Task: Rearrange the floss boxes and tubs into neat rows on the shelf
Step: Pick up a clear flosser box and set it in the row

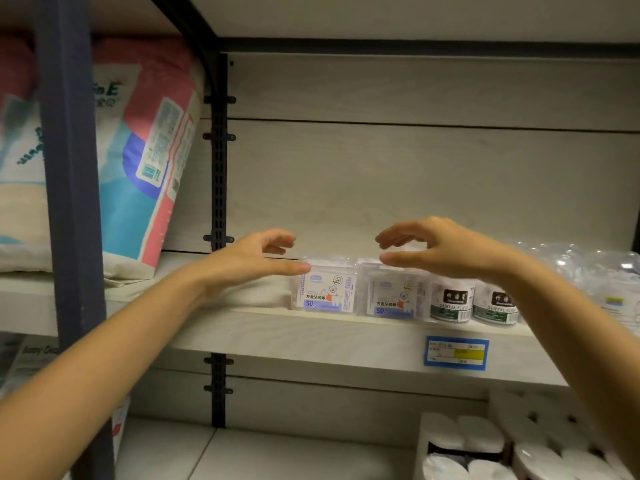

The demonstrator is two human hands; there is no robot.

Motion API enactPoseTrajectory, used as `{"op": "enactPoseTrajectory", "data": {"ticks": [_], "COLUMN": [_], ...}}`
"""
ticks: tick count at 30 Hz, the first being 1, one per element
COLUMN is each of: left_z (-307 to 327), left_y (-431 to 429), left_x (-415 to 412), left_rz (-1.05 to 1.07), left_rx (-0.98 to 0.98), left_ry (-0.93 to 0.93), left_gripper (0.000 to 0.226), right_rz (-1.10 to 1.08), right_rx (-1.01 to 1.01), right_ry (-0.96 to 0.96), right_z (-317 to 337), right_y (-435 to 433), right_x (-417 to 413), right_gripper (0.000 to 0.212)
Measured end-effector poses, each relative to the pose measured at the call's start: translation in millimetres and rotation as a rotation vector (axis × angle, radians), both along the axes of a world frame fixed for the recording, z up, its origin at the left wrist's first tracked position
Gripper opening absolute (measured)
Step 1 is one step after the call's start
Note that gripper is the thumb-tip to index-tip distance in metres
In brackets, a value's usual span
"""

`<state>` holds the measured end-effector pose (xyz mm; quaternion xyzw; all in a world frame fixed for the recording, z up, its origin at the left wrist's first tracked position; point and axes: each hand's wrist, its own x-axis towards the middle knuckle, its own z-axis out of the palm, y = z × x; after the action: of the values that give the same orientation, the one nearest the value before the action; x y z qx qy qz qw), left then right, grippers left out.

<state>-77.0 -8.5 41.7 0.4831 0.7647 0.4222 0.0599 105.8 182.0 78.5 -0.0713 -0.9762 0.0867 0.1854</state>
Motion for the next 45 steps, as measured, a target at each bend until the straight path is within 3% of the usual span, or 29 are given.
{"op": "enactPoseTrajectory", "data": {"ticks": [4, 10, 13, 16, 21, 25, 38, 42, 45], "left_z": [16, 14, 13, 10, 6, 4, -2, -3, -3], "left_y": [14, 30, 30, 27, 29, 30, 24, 19, 14], "left_x": [-23, -45, -49, -51, -54, -54, -50, -45, -41], "left_rz": [-0.118, -0.258, -0.249, -0.251, -0.253, -0.27, -0.253, -0.277, -0.282], "left_rx": [-0.228, -0.371, -0.395, -0.412, -0.386, -0.377, -0.301, -0.299, -0.303], "left_ry": [-0.094, -0.215, -0.153, -0.132, -0.145, -0.195, -0.155, -0.135, -0.111], "left_gripper": [0.103, 0.125, 0.112, 0.12, 0.102, 0.094, 0.078, 0.076, 0.076], "right_rz": [-0.028, -0.157, -0.169, -0.156, -0.133, -0.115, -0.082, -0.063, -0.071], "right_rx": [-0.118, -0.08, -0.078, -0.095, -0.02, 0.013, 0.058, 0.067, 0.087], "right_ry": [-0.257, -0.419, -0.457, -0.477, -0.567, -0.677, -0.621, -0.632, -0.617], "right_z": [20, 17, 16, 19, 30, 33, 32, 33, 33], "right_y": [-9, -12, -11, -11, -14, -14, -23, -27, -30], "right_x": [-40, -94, -99, -97, -83, -86, -86, -79, -74], "right_gripper": [0.06, 0.067, 0.068, 0.07, 0.07, 0.088, 0.064, 0.064, 0.076]}}
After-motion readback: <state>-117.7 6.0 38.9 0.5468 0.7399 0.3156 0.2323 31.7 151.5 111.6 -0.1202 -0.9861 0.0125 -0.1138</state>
